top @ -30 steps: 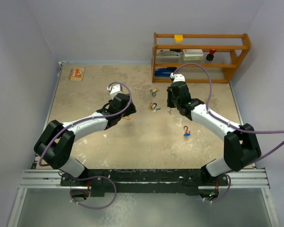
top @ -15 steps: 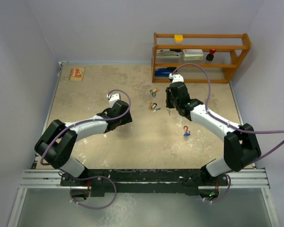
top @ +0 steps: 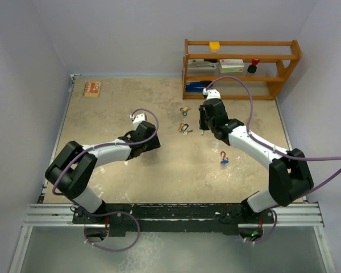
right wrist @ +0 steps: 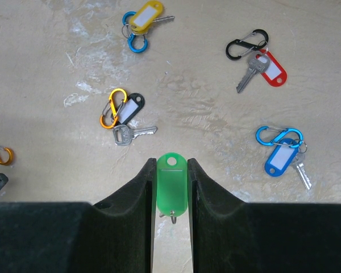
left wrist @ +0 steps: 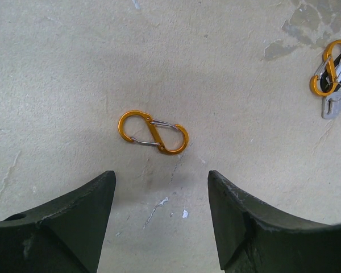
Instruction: Put the keys on the keyring
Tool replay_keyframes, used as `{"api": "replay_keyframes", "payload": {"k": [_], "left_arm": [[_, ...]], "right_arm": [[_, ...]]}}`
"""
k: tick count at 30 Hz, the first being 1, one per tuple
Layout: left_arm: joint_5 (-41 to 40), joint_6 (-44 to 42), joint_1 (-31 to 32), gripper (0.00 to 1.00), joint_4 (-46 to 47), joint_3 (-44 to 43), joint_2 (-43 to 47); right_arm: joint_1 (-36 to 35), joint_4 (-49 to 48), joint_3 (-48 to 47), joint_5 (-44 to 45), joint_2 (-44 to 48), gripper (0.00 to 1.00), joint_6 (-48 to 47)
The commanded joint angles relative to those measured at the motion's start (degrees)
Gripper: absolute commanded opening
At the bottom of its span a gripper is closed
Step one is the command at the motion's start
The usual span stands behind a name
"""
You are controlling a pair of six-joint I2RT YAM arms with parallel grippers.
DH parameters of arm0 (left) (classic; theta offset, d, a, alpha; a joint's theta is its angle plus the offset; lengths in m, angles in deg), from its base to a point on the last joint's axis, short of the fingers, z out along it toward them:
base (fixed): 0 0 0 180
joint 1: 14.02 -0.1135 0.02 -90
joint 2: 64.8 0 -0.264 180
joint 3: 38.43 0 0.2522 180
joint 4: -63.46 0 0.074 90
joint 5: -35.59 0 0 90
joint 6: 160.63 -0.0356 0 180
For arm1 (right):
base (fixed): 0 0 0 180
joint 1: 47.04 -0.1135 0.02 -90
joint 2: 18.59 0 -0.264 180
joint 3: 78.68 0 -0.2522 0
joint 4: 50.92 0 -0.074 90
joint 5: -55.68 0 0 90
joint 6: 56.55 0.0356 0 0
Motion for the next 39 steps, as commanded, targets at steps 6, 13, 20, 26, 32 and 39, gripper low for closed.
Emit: {"api": "replay_keyframes", "payload": {"k": [6,13,20,26,32,39], "left_arm": [[0.6,0.6,-0.5,0.63,4.0,-1.0,-2.3],[0.6,0.2,-0.6,0.63,4.9,-2.9,-5.1],[1.2,-0.4,-1.1,0.63,5.4,-5.4,-7.8],[1.7,-0.9,-1.4,0.63,5.7,-7.8,-9.8],[2.4,-1.5,-1.7,0.63,5.8,-10.4,-11.7],[2.4,-2.5,-1.6,0.63,3.9,-12.1,-13.1]], "right_arm": [[-0.3,-0.7,-0.2,1.0,1.8,0.22,-0.9],[-0.3,-0.6,-0.2,1.3,1.7,0.22,-0.9],[-0.3,-0.7,-0.1,1.6,1.8,0.22,-0.9],[-0.3,-0.8,-0.3,1.7,1.6,0.22,-0.9],[-0.3,-1.0,-0.3,1.7,1.4,0.22,-0.8],[-0.3,-0.9,-0.2,1.6,1.5,0.22,-0.7]]}}
